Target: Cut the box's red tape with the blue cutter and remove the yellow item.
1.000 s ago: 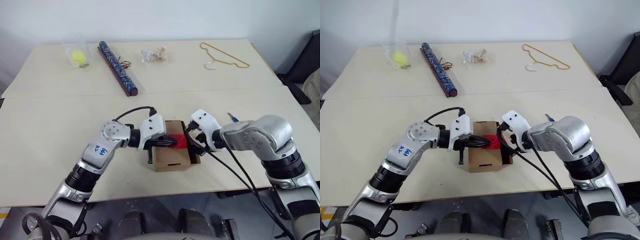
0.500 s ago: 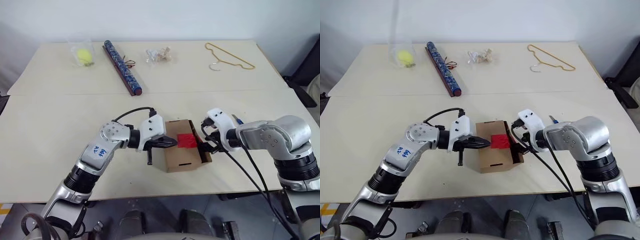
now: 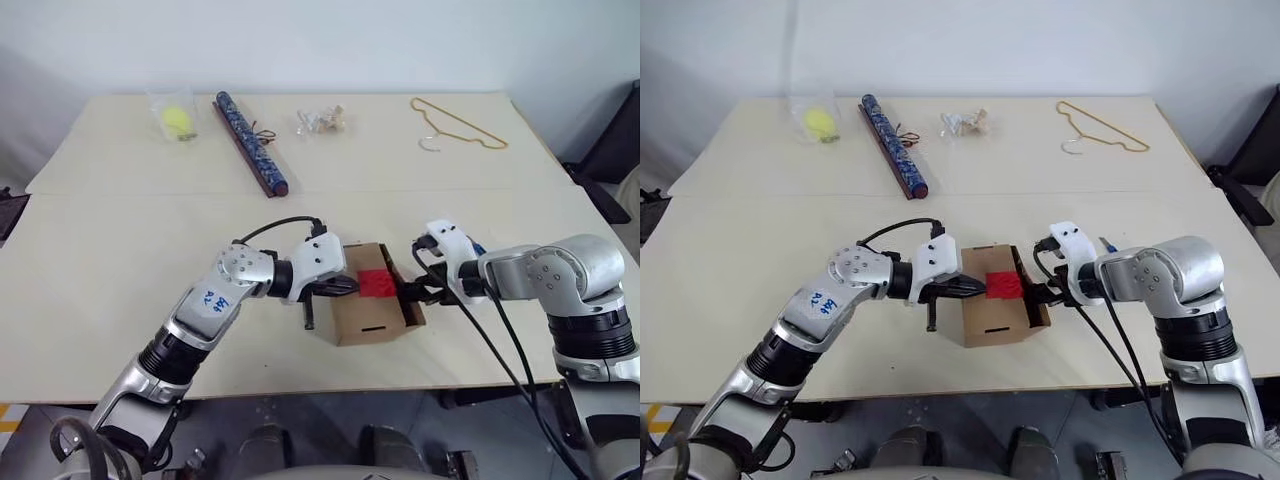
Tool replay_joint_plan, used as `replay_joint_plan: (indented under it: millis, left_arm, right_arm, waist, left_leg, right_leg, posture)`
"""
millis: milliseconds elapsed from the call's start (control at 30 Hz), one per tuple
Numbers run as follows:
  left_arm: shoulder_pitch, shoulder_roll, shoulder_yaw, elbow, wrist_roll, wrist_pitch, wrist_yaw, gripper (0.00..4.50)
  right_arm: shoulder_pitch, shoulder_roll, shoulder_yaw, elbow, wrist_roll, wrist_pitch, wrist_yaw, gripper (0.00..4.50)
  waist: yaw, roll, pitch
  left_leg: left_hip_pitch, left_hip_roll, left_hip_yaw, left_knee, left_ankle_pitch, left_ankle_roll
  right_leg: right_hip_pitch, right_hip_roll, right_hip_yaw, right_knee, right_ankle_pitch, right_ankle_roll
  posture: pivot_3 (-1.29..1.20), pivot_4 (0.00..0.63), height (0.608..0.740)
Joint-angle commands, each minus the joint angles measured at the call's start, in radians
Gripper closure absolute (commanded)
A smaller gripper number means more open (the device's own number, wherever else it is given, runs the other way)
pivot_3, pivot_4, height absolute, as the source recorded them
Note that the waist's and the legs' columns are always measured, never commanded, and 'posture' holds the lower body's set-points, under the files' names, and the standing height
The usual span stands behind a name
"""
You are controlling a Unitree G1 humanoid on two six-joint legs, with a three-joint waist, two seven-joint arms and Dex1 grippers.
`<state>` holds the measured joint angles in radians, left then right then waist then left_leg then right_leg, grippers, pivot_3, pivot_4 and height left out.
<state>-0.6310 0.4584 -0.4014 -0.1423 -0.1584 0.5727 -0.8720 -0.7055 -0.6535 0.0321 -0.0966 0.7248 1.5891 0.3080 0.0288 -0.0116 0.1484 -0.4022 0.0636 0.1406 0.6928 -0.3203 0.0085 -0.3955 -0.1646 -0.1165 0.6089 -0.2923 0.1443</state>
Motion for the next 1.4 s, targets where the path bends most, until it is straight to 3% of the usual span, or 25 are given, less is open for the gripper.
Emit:
replay_joint_plan:
  millis: [33, 300, 633, 1067, 1333, 1400]
  left_arm:
    - [0.048, 0.006, -0.074, 0.089, 0.074, 0.094, 0.034, 4.50]
    - [0.049, 0.009, -0.085, 0.084, 0.064, 0.102, 0.040, 4.50]
    - [0.050, 0.007, -0.087, 0.080, 0.061, 0.097, 0.038, 4.50]
    - [0.049, 0.004, -0.094, 0.082, 0.055, 0.109, 0.032, 4.50]
    - [0.035, -0.009, -0.092, 0.092, 0.058, 0.078, 0.033, 4.50]
    - [0.009, -0.051, -0.042, 0.076, 0.011, 0.065, 0.038, 4.50]
  right_arm:
    - [0.035, -0.013, -0.051, 0.074, -0.075, 0.025, -0.064, 0.03]
    - [0.030, -0.009, -0.086, 0.056, -0.128, 0.018, -0.096, 0.03]
    - [0.039, -0.149, 0.090, -0.038, -0.179, -0.123, -0.032, 0.03]
    - [0.016, -0.050, -0.192, 0.151, -0.149, 0.022, -0.032, 0.03]
    - [0.040, -0.018, -0.194, 0.117, -0.133, 0.025, -0.041, 0.03]
    - [0.054, -0.012, -0.166, 0.068, -0.125, 0.025, -0.043, 0.03]
  waist:
    - [0.001, 0.000, -0.003]
    - [0.000, 0.000, -0.007]
    - [0.000, 0.004, -0.006]
    - [0.004, 0.004, -0.006]
    - [0.008, 0.004, -0.006]
    - [0.009, 0.005, -0.006]
  left_leg:
    - [0.000, 0.000, -0.001, 0.000, 0.000, 0.000]
    - [0.001, 0.000, -0.002, 0.000, -0.001, 0.003]
    - [0.000, -0.001, -0.004, 0.000, -0.002, 0.003]
    - [-0.001, -0.001, -0.004, 0.000, -0.002, 0.004]
    - [-0.001, -0.001, -0.008, 0.000, -0.002, 0.004]
    - [-0.001, -0.001, -0.009, 0.000, -0.002, 0.004]
  right_leg:
    - [0.001, 0.000, 0.000, -0.001, 0.000, 0.000]
    - [0.003, -0.001, -0.001, -0.005, 0.003, -0.002]
    - [0.002, -0.001, -0.001, -0.005, 0.003, -0.002]
    - [0.003, -0.001, -0.002, -0.008, 0.003, -0.001]
    - [0.004, -0.002, -0.002, -0.009, 0.003, -0.001]
    - [0.003, -0.002, -0.002, -0.010, 0.003, -0.001]
  posture:
    - [0.00, 0.150, 0.740]
    - [0.00, 0.150, 0.740]
    - [0.00, 0.150, 0.740]
    - [0.00, 0.150, 0.740]
    - [0.00, 0.150, 0.740]
    - [0.00, 0.150, 0.740]
